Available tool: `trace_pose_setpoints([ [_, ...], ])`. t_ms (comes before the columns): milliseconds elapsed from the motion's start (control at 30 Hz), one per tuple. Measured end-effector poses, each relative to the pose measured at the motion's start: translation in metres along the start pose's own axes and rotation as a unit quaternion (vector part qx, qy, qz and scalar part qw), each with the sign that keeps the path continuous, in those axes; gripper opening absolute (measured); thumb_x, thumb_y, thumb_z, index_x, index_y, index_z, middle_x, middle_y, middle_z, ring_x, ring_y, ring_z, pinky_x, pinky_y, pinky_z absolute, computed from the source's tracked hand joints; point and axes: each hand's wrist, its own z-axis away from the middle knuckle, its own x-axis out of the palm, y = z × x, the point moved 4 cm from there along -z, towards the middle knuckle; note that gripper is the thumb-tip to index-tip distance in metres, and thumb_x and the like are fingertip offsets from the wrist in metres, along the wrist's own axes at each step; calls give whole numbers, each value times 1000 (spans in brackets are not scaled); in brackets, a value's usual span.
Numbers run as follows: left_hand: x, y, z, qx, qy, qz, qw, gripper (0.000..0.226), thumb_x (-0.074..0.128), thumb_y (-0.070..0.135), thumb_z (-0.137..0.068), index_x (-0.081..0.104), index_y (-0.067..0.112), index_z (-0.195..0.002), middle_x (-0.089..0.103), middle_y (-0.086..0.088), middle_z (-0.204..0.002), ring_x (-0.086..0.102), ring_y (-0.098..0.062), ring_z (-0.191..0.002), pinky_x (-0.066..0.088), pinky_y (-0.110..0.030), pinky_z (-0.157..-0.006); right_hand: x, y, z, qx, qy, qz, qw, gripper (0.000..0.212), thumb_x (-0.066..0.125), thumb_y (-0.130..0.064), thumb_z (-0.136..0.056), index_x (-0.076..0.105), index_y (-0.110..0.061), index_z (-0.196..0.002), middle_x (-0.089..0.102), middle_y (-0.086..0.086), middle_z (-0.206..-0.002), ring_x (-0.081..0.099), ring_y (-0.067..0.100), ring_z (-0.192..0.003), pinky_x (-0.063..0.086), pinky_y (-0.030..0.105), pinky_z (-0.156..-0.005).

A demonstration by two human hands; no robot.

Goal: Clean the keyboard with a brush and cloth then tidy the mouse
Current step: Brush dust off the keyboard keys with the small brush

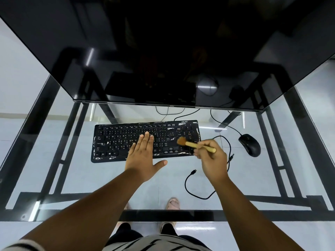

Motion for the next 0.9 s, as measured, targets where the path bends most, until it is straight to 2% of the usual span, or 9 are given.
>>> trace_pose_setpoints([
  [133,1,2,-1,-6,-2,-7,1000,103,30,79,-83,-9,16,-154,-18,-1,-161,-15,-17,-148,-2,-39,-120,-14,7,3,5,60,1,998,17,58,-7,-88,62,-22,-85,69,4,-74,68,29,-70,56,41,-69],
  [267,1,3,0,-8,0,-7,1000,103,31,79,-83,-8,15,-154,-16,-1,-161,-14,-17,-148,-2,-39,-120,-14,7,5,12,4,-19,1000,23,56,-2,-86,64,-22,-80,67,6,-68,65,30,-65,56,47,-66],
  [400,1,4,0,-11,1,-7,1000,103,31,79,-83,-7,15,-154,-15,-1,-162,-14,-17,-148,-1,-39,-121,-24,11,3,13,44,-16,999,18,55,-3,-86,63,-19,-81,67,2,-70,65,32,-67,56,52,-69],
  [500,1,3,1,-10,3,-6,1000,103,31,79,-83,-7,15,-154,-15,-1,-162,-14,-17,-148,-1,-40,-121,-25,10,5,-2,45,17,999,18,57,-11,-84,61,-27,-78,64,8,-65,61,35,-62,54,54,-63],
  [600,1,3,0,-10,4,-5,1000,103,30,79,-83,-7,15,-154,-14,0,-162,-14,-16,-148,-1,-40,-121,-26,8,5,-15,84,-7,996,15,58,-13,-85,60,-28,-83,66,3,-71,64,31,-66,56,49,-67],
  [667,1,2,1,-9,2,-11,1000,103,29,79,-83,-9,15,-154,-16,0,-161,-15,-16,-148,-2,-40,-121,-14,4,6,-20,34,-48,998,12,58,-14,-85,62,-26,-85,69,4,-75,68,29,-72,56,45,-71],
  [733,2,-1,2,-9,2,-12,1000,103,29,79,-83,-9,15,-153,-16,0,-161,-15,-16,-148,-1,-41,-121,0,-1,8,-30,-8,-33,999,13,58,-19,-85,62,-31,-84,68,8,-73,65,36,-70,54,43,-65],
  [800,1,-4,3,-11,4,-11,1000,103,29,80,-83,-9,15,-154,-15,0,-162,-15,-16,-148,-1,-41,-121,4,-2,8,-34,16,2,999,16,58,-15,-90,61,-30,-86,66,8,-69,61,39,-69,50,39,-59],
  [900,-1,-9,5,-14,9,-6,1000,103,29,80,-82,-8,15,-154,-14,0,-162,-13,-16,-149,0,-41,-121,4,-2,4,-30,47,-7,998,16,58,-9,-92,62,-24,-91,68,3,-75,63,34,-71,50,34,-62],
])
